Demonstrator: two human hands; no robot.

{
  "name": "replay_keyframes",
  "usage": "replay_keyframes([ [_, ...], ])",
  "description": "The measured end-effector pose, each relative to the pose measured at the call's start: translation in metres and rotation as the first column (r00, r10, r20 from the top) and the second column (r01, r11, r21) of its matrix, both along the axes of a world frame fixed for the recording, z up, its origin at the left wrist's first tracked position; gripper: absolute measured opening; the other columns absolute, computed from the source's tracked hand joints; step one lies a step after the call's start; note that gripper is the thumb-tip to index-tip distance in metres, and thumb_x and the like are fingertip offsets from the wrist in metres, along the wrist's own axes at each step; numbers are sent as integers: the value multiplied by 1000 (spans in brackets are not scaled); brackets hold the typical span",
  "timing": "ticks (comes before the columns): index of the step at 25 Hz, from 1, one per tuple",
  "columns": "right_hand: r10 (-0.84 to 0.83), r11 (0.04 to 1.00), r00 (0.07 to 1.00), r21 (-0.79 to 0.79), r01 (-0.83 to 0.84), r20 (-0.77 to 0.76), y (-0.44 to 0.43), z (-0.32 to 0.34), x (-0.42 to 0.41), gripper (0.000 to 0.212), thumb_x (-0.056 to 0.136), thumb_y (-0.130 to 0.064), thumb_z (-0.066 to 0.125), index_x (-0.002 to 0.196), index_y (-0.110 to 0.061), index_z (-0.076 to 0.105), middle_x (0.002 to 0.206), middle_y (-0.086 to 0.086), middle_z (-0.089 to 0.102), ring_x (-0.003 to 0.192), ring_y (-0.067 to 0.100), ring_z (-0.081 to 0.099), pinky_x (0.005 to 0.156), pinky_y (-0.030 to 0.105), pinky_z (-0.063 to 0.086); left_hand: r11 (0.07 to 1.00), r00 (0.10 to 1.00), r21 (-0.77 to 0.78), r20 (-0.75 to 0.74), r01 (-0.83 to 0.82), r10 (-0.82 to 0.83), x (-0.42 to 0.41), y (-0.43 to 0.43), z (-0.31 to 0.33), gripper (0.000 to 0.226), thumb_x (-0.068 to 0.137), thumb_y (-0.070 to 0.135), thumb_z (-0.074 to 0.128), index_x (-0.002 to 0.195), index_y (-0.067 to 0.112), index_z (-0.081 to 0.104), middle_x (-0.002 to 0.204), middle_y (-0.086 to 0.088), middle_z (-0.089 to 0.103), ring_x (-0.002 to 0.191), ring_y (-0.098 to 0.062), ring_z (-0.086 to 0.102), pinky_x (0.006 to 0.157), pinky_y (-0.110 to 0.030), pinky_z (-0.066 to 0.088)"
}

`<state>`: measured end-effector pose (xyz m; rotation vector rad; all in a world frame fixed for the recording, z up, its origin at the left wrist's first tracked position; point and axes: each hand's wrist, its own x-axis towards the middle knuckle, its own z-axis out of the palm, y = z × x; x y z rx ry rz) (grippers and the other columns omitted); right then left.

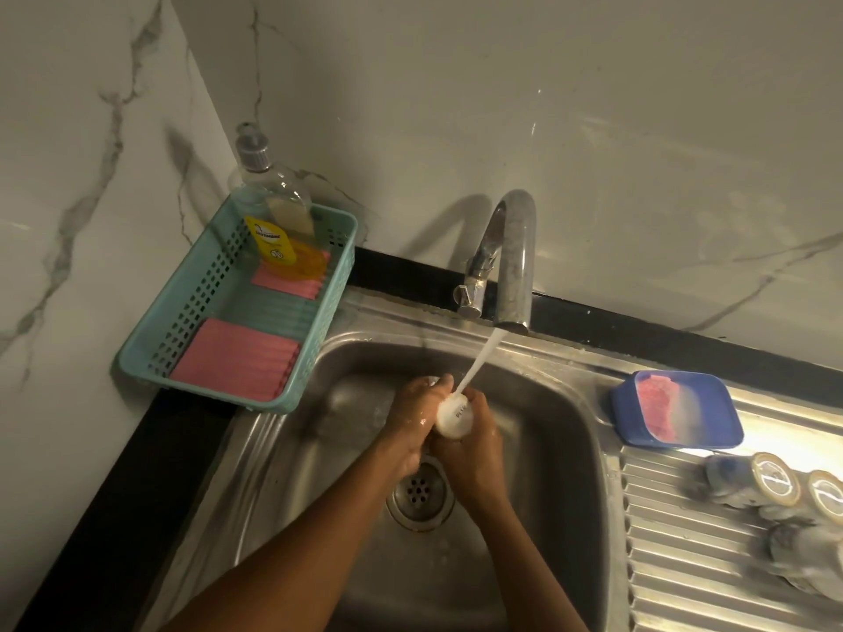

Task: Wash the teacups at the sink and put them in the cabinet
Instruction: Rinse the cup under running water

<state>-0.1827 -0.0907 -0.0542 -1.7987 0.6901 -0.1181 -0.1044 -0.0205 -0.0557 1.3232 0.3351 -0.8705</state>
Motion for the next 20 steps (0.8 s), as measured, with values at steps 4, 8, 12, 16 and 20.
replay_keyframes([
  [4,-36,982,999,184,34,8,-8,3,-13,46,77,-9,83,113,-28,61,101,1,72,89,18,73,69,32,62,999,999,5,-12,34,-34,-12,11,-8,25,95,43,67,91,20,74,91,-9,76,80,-22,72,73,-38,56],
  [8,-21,961,999,274,28,-31,-18,4,-23,56,77,0,77,122,-24,56,108,6,68,89,21,73,67,27,60,997,988,-72,-154,12,-23,-8,18,-9,38,98,45,59,94,8,68,94,-16,70,86,-28,65,76,-39,50],
  [12,-98,943,992,310,118,-81,-14,-3,-20,65,84,-12,78,136,-26,42,116,5,65,93,18,72,70,25,59,992,998,-118,-46,34,-40,-6,19,-4,38,104,29,51,109,-2,73,104,-17,73,94,-28,66,83,-38,52],
  [16,-118,955,991,268,131,-63,-10,-8,-2,79,83,-47,78,147,-27,36,131,6,58,106,18,66,85,34,61,999,988,-47,152,21,-14,-7,19,-3,29,101,29,58,91,14,81,98,-9,78,99,-25,72,95,-40,53],
  [20,61,992,998,113,-58,-24,-5,-28,2,77,79,-44,76,145,-29,40,130,7,59,109,19,65,88,44,60,994,961,69,271,-83,61,-4,15,3,26,98,33,64,89,12,76,87,-6,77,83,-17,73,74,-29,59],
])
